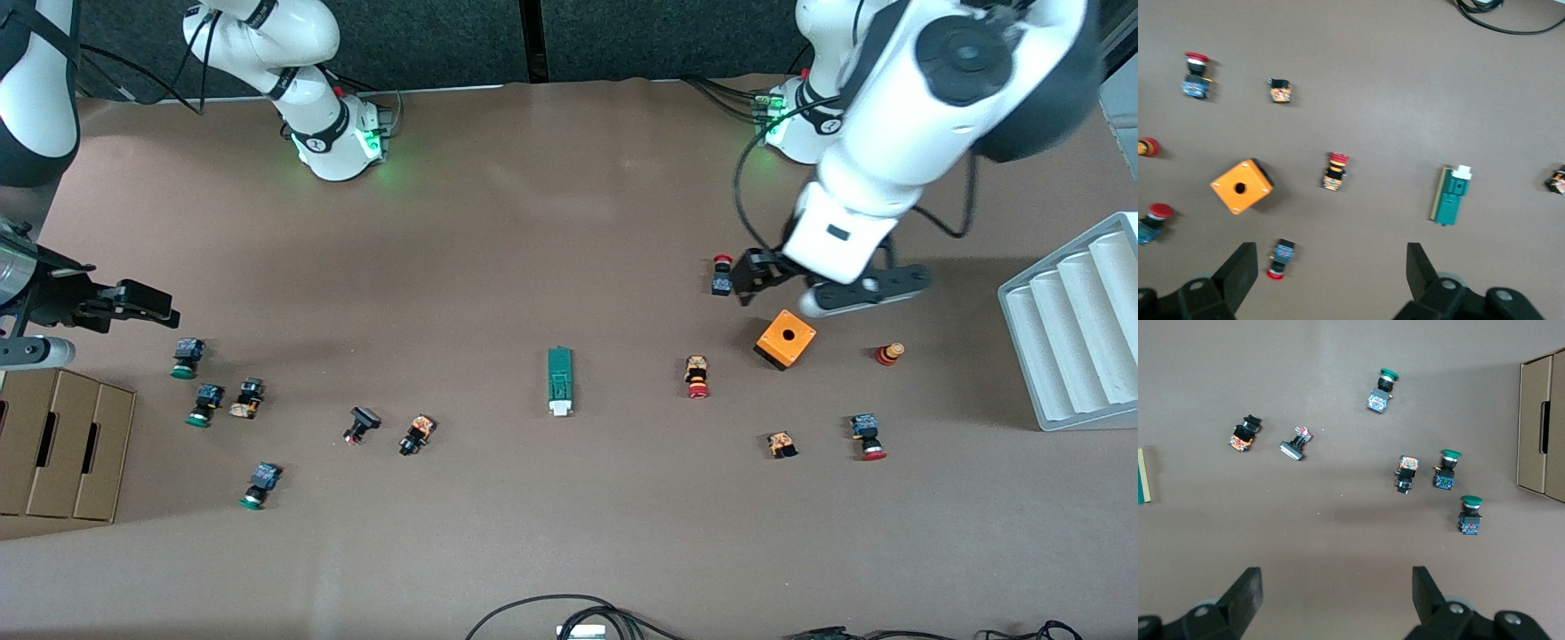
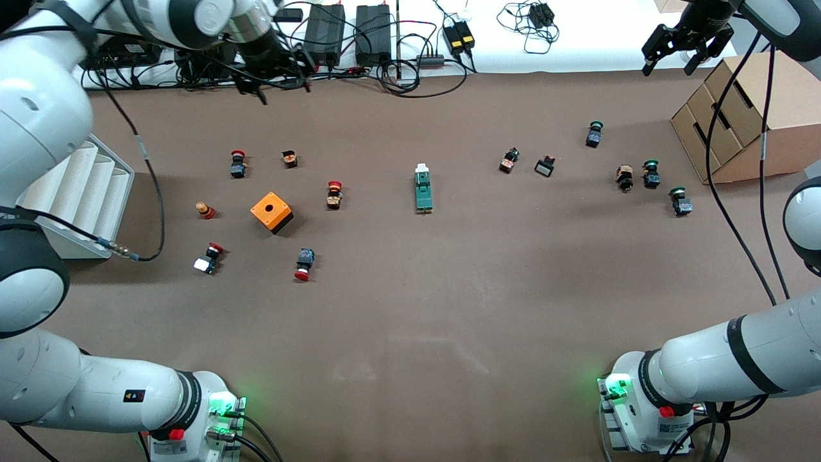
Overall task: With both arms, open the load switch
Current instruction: 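Move the left gripper over the green load switch and lower it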
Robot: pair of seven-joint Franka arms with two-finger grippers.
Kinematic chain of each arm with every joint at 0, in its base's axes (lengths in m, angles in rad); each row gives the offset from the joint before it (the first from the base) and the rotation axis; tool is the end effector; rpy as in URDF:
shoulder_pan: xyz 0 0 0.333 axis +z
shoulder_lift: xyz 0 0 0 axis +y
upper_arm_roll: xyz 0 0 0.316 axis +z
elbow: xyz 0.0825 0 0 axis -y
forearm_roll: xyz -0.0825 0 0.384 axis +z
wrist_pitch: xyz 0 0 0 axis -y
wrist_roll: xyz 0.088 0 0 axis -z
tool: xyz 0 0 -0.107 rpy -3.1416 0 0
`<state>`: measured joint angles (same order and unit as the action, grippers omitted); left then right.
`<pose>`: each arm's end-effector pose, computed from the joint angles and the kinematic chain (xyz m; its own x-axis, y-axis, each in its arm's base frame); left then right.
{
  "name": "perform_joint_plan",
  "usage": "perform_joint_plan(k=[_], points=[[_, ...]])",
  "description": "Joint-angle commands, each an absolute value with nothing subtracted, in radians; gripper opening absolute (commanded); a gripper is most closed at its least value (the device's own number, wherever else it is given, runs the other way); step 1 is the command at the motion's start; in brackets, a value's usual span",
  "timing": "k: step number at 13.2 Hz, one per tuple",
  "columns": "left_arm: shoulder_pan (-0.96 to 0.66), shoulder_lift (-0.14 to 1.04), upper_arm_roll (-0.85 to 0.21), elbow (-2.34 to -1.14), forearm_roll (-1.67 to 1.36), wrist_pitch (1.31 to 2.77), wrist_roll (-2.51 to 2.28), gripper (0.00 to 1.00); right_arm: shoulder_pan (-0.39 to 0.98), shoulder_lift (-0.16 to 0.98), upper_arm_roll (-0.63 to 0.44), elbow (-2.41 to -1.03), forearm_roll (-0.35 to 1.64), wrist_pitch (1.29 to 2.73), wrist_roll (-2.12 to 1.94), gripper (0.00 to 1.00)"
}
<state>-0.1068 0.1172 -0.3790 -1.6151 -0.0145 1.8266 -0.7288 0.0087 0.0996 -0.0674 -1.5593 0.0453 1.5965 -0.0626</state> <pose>0.5415 -0.2743 0.5635 0.9676 0.2498 0.0378 0.2443 -0.9633 0.1109 0.5838 -0.0277 0.5755 0.9982 0.0027 -0.0596 0.0002 -0.9991 -0.0422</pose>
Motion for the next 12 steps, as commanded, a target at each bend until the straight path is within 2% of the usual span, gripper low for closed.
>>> perform_joint_plan(k=[1,6,10,12], points=[[-0.173,0.162,-0.396,-1.603,0.053,1.88,-0.816,0.98,0.002,0.121,-0.066,-1.557,0.072,1.594,-0.086,1.0],[-0.34,0.281,-0.396,-1.608,0.239,2.04,-0.978,0.99,0.006,0.147,-0.061,-1.559,0.072,1.594,-0.22,1.0],[-0.412,0.342,-0.396,-1.621,0.389,2.097,-1.054,0.99,0.011,0.169,-0.058,-1.557,0.084,1.595,-0.296,1.0],[-0.425,0.36,-0.396,-1.672,0.442,2.213,-1.068,0.98,0.015,0.179,-0.058,-1.557,0.078,1.604,-0.468,1.0]])
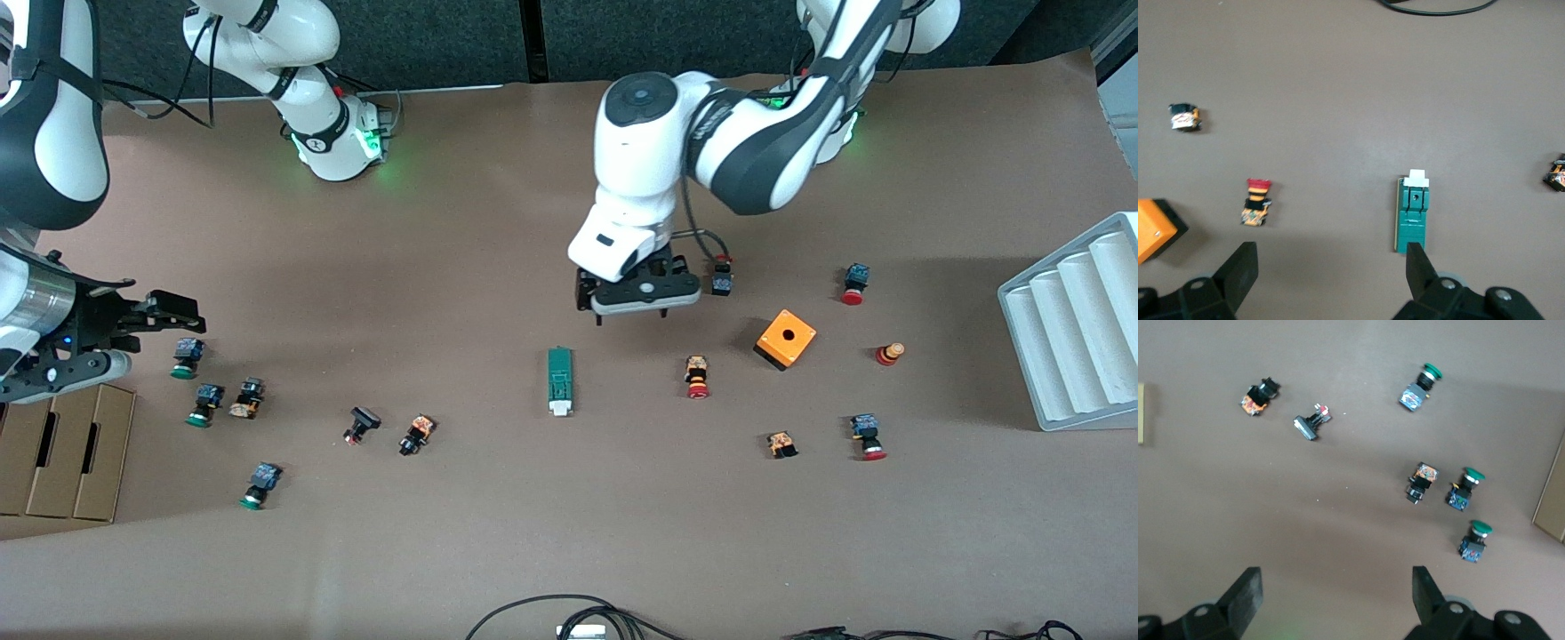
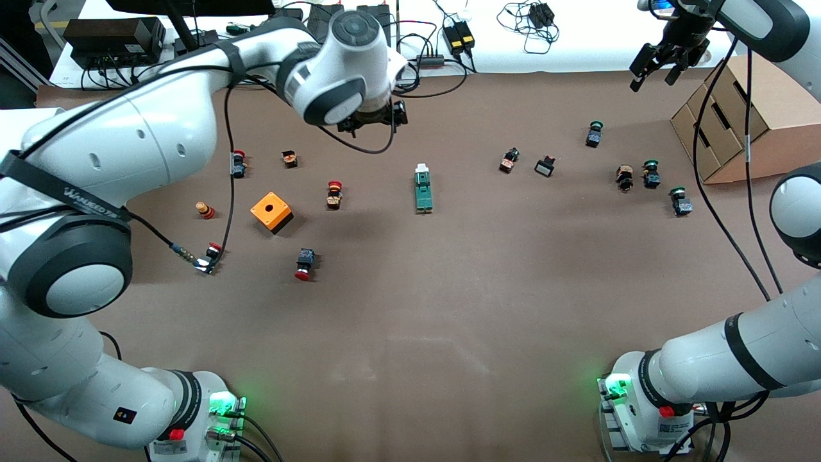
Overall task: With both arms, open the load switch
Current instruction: 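Move the left gripper over the green load switch and lower it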
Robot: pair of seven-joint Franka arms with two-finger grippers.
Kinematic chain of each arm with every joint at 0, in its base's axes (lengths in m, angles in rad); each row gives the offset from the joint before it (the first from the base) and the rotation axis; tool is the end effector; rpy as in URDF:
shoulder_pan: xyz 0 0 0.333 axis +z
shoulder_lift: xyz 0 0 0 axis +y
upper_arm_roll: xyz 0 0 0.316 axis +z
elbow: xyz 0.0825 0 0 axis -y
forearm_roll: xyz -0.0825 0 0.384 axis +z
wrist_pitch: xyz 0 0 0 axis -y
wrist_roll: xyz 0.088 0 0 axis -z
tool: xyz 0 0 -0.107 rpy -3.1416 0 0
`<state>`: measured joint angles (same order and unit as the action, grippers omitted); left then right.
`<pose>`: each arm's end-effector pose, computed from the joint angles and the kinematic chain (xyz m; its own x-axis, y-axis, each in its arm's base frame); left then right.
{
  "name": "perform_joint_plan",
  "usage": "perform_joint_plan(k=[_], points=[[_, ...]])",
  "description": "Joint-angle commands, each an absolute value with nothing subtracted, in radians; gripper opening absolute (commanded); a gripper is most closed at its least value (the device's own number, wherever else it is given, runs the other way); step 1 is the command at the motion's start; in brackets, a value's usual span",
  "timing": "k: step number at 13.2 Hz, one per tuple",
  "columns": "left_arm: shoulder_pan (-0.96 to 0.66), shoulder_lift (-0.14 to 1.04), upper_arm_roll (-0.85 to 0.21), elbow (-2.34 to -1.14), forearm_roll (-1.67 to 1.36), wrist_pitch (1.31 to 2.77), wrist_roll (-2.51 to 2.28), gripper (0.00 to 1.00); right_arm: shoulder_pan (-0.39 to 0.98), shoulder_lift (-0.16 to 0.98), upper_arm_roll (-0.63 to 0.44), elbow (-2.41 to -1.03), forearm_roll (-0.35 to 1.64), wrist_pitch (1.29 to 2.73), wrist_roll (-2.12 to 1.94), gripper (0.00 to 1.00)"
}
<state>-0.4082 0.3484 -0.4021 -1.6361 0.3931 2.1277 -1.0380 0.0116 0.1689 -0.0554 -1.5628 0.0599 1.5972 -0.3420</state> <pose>0.4961 -0.4531 0.4468 0.9577 0.0809 0.2760 0.0787 -0.9967 0.0192 0.5993 -0.0177 0.5330 0.9502 0.2917 -0.1094 0.2825 -0.9549 -0.0918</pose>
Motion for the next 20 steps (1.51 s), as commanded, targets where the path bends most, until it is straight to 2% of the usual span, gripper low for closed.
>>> perform_joint_plan(k=[1,3,7,10,17,20], points=[[-0.425,0.37,-0.396,-1.705,0.455,2.268,-1.09,0.98,0.014,0.192,-0.058,-1.557,0.08,1.618,-0.559,1.0],[-0.431,0.397,-0.396,-1.733,0.536,2.339,-1.181,0.98,0.009,0.212,-0.06,-1.557,0.083,1.643,-0.691,0.96],[-0.498,0.501,-0.396,-1.721,0.857,2.349,-1.446,0.98,0.002,0.225,-0.064,-1.557,0.124,1.697,-0.787,0.97],[-0.5,0.622,-0.396,-1.651,1.034,2.404,-1.561,0.98,0.002,0.238,-0.066,-1.557,0.129,1.726,-0.932,0.98],[-0.557,0.725,-0.391,-1.644,1.401,2.404,-1.9,0.98,0.014,0.27,-0.055,-1.54,0.13,1.779,-1.015,0.98],[-0.577,0.744,-0.391,-1.643,1.46,2.369,-1.956,0.98,0.069,0.273,-0.045,-1.539,0.13,1.836,-1.064,0.98]])
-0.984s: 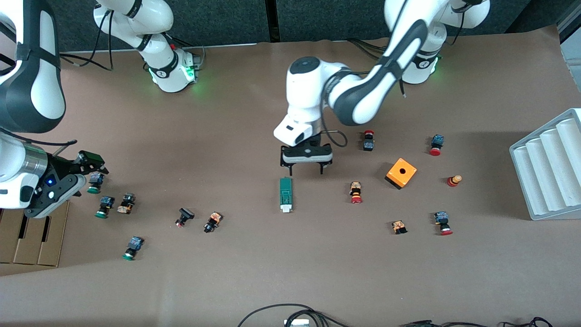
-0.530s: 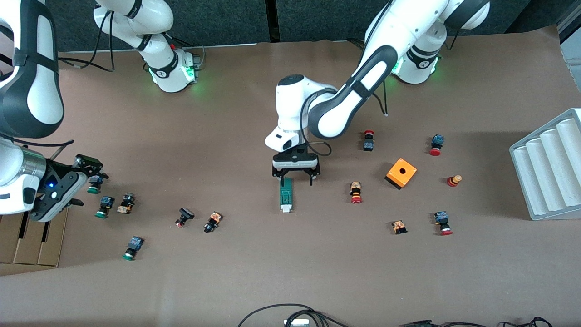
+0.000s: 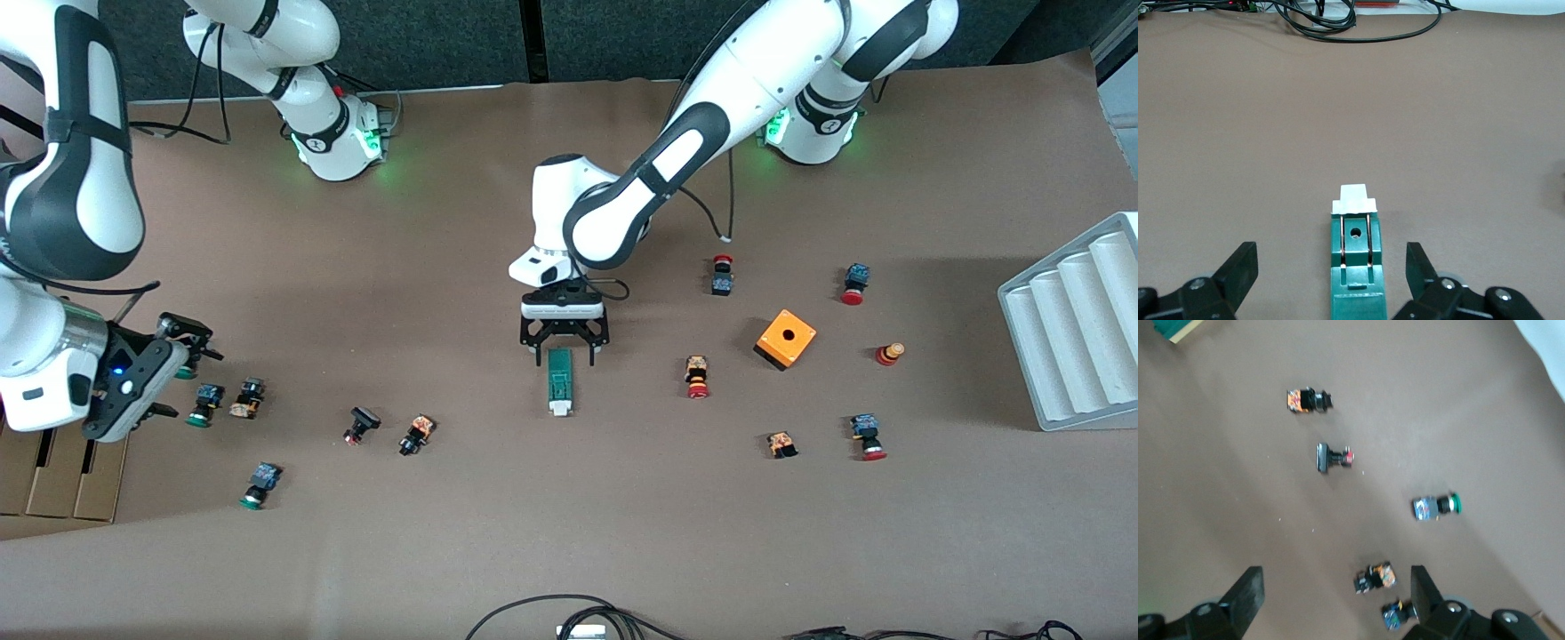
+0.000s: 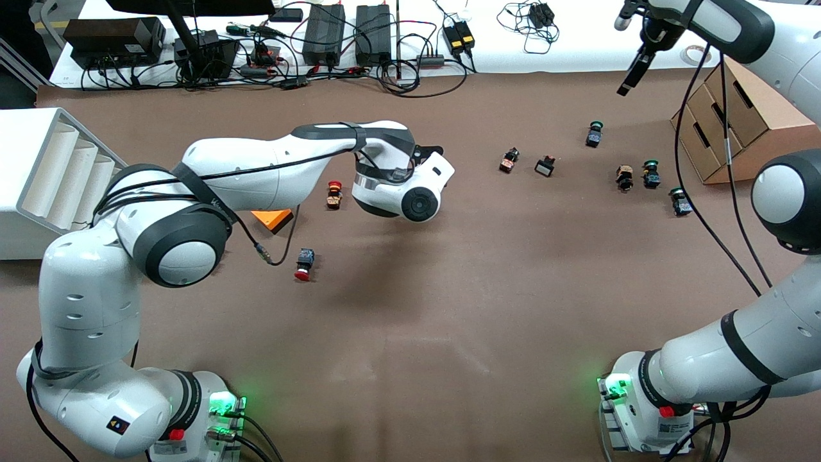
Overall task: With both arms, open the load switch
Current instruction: 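Grasp the green switch with the left gripper while the right gripper approaches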
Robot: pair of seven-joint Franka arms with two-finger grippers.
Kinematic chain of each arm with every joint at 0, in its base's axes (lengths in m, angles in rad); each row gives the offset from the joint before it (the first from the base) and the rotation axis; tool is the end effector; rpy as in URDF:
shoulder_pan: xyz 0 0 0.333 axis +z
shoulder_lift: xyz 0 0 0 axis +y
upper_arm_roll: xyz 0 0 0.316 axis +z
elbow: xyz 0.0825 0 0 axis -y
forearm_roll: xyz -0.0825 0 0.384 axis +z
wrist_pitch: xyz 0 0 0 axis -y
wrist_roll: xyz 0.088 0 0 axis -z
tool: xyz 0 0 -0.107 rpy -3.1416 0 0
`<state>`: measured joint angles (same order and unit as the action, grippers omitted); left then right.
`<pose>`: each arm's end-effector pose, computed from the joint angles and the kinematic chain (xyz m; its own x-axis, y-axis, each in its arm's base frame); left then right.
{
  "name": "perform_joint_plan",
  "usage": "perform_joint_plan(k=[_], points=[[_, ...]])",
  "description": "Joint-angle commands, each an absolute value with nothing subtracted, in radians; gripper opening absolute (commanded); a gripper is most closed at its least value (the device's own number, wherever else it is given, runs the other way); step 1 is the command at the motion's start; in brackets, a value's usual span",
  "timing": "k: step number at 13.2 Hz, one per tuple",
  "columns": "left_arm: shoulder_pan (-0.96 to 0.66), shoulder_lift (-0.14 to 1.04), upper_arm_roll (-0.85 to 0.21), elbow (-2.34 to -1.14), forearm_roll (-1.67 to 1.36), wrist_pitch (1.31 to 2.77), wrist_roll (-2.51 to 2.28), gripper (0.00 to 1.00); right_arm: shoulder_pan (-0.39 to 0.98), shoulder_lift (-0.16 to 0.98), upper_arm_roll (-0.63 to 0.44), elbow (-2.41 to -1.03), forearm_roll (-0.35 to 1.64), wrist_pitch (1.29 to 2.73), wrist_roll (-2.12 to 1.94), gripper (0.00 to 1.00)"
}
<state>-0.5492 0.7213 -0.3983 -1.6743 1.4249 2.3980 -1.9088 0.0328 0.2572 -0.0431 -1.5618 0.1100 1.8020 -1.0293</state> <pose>0.4355 -0.5359 0.2171 0.7417 0.0146 0.6705 0.0007 -0.9998 0.0209 0.6390 0.0053 0.4953 0.5457 0.8348 0.0727 0.8379 -0.5421 -0.0645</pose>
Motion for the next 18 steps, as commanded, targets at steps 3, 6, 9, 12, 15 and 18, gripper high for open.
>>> perform_joint_plan(k=[3,6,9,12,15,18], points=[[-0.597,0.762,-0.388,-1.643,1.529,2.327,-2.043,0.96,0.101,0.322,-0.023,-1.539,0.132,1.906,-1.077,0.98],[-0.623,0.801,-0.388,-1.644,1.667,2.265,-2.221,0.93,0.139,0.353,-0.003,-1.539,0.132,1.966,-1.127,0.98],[-0.666,0.854,-0.39,-1.637,1.729,2.183,-2.287,0.88,0.182,0.376,-0.003,-1.539,0.132,1.98,-1.127,0.98],[-0.69,0.88,-0.388,-1.62,1.762,2.154,-2.35,0.88,0.227,0.425,-0.003,-1.5,0.132,1.994,-1.121,0.98],[-0.715,0.916,-0.388,-1.62,1.856,2.1,-2.459,0.83,0.274,0.483,-0.003,-1.456,0.132,2.006,-1.118,0.98],[-0.729,0.93,-0.388,-1.62,1.864,2.059,-2.468,0.8,0.327,0.549,-0.003,-1.421,0.156,2.025,-1.118,0.98]])
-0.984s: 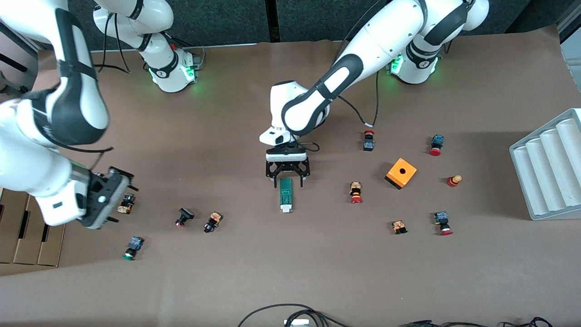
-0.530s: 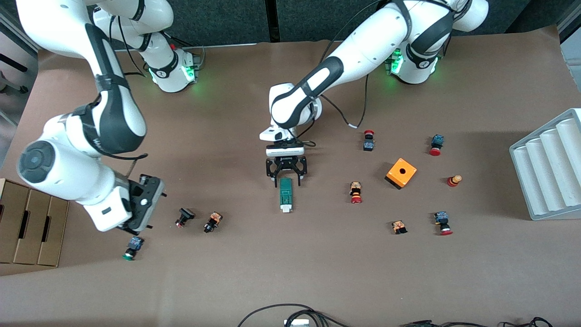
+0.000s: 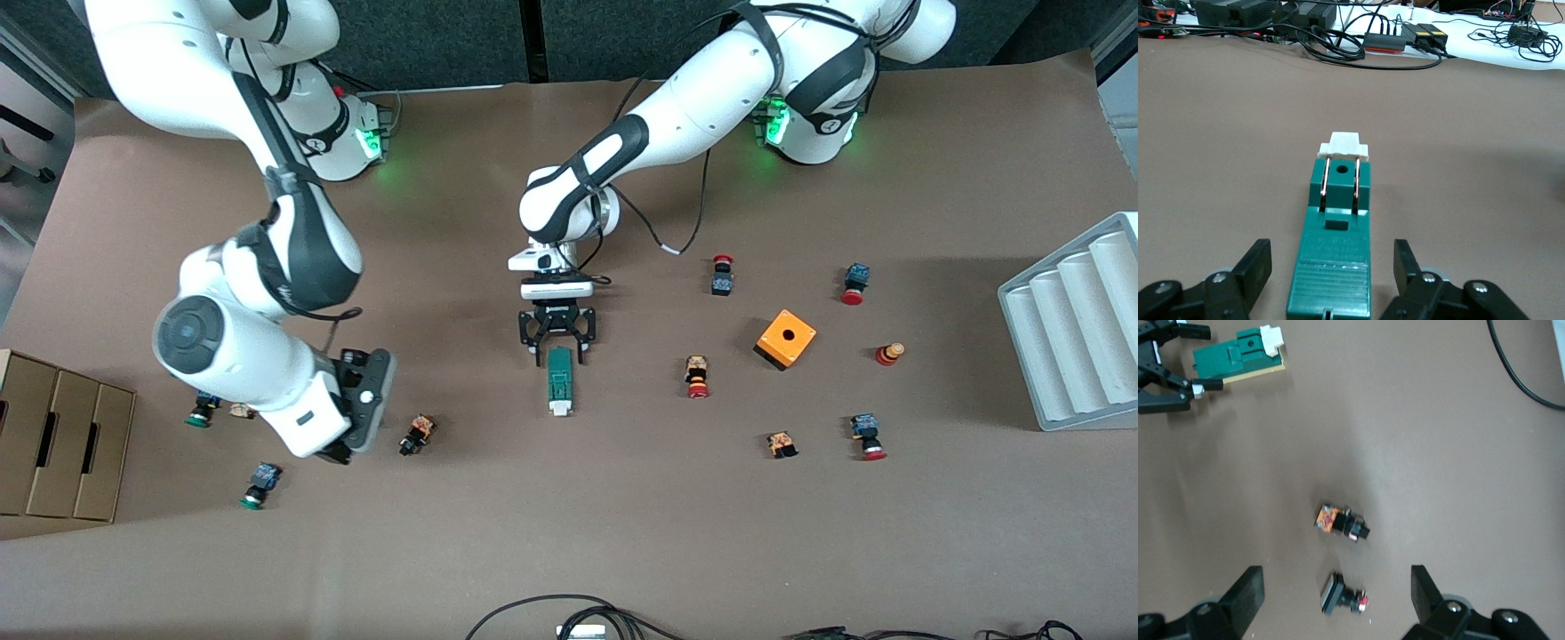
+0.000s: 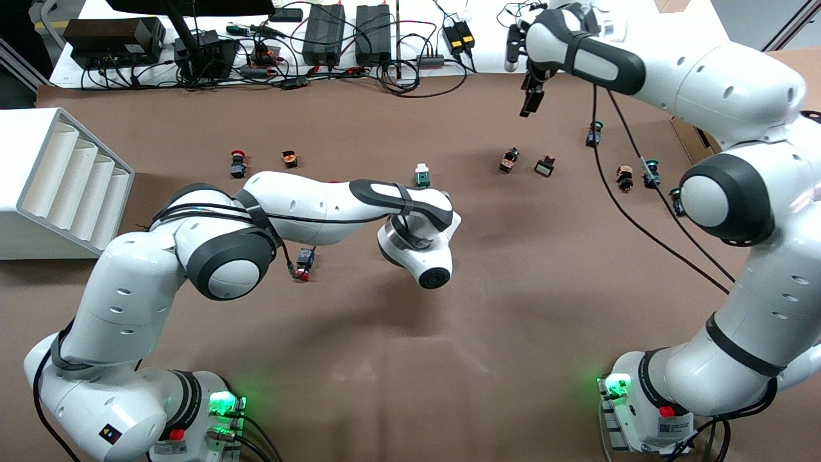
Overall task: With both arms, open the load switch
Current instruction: 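Grasp the green switch with the left gripper while the right gripper approaches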
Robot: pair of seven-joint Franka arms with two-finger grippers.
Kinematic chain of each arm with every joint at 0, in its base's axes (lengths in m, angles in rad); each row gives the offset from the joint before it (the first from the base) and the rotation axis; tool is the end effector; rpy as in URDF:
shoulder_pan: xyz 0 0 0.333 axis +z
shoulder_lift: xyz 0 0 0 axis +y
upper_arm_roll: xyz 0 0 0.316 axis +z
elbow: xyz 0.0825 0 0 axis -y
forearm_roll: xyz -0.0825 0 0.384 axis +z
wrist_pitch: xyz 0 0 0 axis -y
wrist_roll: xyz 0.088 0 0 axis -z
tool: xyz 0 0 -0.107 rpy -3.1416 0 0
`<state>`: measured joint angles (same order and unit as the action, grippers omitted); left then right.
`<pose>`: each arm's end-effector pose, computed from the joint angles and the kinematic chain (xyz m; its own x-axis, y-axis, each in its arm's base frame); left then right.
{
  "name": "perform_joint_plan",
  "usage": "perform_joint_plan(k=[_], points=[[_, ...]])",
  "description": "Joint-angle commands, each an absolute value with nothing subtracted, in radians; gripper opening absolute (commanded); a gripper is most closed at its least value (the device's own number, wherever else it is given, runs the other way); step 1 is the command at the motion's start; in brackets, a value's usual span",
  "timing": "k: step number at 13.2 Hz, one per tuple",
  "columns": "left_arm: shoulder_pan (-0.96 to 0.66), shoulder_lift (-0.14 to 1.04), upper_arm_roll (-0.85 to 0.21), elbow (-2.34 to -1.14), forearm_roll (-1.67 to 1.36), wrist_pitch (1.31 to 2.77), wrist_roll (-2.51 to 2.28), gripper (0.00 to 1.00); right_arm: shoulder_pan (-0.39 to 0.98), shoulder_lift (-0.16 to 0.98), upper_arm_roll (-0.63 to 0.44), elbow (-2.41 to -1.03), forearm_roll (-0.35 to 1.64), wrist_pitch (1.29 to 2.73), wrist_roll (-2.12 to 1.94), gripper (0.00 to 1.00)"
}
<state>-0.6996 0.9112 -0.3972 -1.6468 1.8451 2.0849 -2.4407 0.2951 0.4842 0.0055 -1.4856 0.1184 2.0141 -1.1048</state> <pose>0.3729 -0.5601 0.1084 0.4997 0.1127 0.8589 0.0805 -0.9932 0.0835 0.6656 0.2130 0.3985 0.2122 0.9701 0.1181 0.9772 -0.2121 -0.0131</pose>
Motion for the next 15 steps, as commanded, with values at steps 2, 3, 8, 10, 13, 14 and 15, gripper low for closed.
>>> perform_joint_plan(k=[2,3,8,10,13,14,15], points=[[-0.745,0.937,-0.388,-1.629,1.864,2.025,-2.465,0.78,0.374,0.583,-0.006,-1.413,0.16,2.06,-1.124,0.98],[-0.758,0.952,-0.388,-1.629,1.865,1.998,-2.467,0.78,0.391,0.598,-0.006,-1.411,0.16,2.078,-1.123,0.98],[-0.762,0.96,-0.371,-1.64,1.921,1.977,-2.47,0.74,0.449,0.689,-0.005,-1.365,0.166,2.19,-1.117,0.98],[-0.765,0.96,-0.371,-1.646,1.924,1.977,-2.494,0.72,0.459,0.721,-0.008,-1.361,0.224,2.255,-1.118,0.98],[-0.765,0.962,-0.371,-1.637,1.925,1.979,-2.487,0.69,0.518,0.756,-0.018,-1.356,0.235,2.336,-1.106,0.97],[-0.765,0.962,-0.371,-1.64,1.925,1.977,-2.493,0.68,0.526,0.77,-0.02,-1.356,0.235,2.351,-1.098,0.96],[-0.767,0.962,-0.371,-1.641,1.925,1.977,-2.494,0.68,0.529,0.781,-0.02,-1.356,0.235,2.362,-1.101,0.93]])
